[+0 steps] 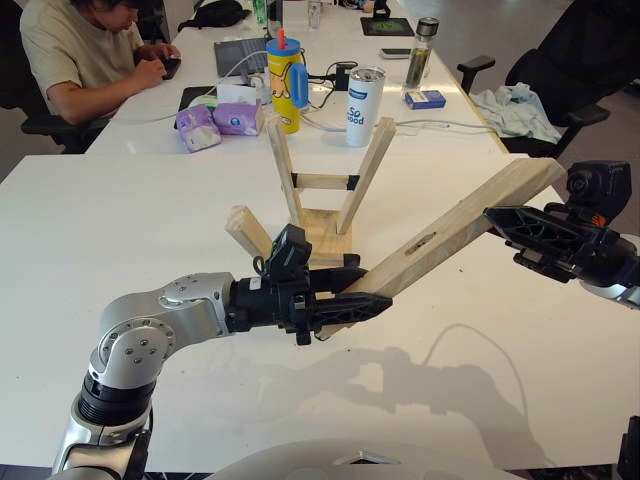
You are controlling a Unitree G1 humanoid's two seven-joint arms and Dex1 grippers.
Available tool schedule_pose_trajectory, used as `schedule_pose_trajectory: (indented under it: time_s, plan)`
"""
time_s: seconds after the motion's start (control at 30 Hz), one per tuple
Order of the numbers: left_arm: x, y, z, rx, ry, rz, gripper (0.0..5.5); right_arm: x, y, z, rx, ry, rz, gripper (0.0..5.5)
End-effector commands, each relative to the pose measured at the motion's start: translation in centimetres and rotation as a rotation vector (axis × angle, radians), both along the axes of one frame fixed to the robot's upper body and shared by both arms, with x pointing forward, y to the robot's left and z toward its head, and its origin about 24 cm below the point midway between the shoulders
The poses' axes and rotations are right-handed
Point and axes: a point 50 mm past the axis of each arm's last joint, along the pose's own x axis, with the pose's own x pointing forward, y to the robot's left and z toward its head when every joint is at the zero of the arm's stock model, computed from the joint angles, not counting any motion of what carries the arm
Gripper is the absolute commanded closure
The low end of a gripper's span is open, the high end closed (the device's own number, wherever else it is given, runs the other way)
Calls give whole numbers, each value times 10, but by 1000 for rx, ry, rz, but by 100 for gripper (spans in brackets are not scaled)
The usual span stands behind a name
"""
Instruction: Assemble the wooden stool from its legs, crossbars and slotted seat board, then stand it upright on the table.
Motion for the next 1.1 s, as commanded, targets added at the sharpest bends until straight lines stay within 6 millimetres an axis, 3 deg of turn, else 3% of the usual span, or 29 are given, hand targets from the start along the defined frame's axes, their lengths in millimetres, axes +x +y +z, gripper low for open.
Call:
schedule_pose_trajectory:
  time_s: [0.03, 0.1, 0.13, 0.37, 0.5, 0.67, 0.8, 1.1]
  plan:
    - [-4, 1, -5, 41, -8, -17, 348, 0, 5, 5, -4, -24, 22, 341]
    - [-4, 1, -5, 59, -47, -6, 348, 1, 8, 5, -4, -25, 25, 341]
    - [-2, 0, -6, 58, -54, 10, 312, 2, 9, 6, 0, -28, 20, 341]
    - [2, 4, -11, 17, 14, 78, 214, 7, 10, 4, -50, -40, -38, 341]
    - [-1, 13, -26, 102, 37, 122, 158, 11, 9, -9, -173, -48, -71, 341]
    - [2, 32, -49, 225, 45, 240, 158, 17, 3, -26, -262, -96, -125, 341]
    - [8, 38, -67, 344, 0, 303, 158, 23, -2, -29, -236, -147, -175, 341]
    - [15, 32, -105, 565, -124, 276, 158, 41, -2, -38, -285, -257, -218, 341]
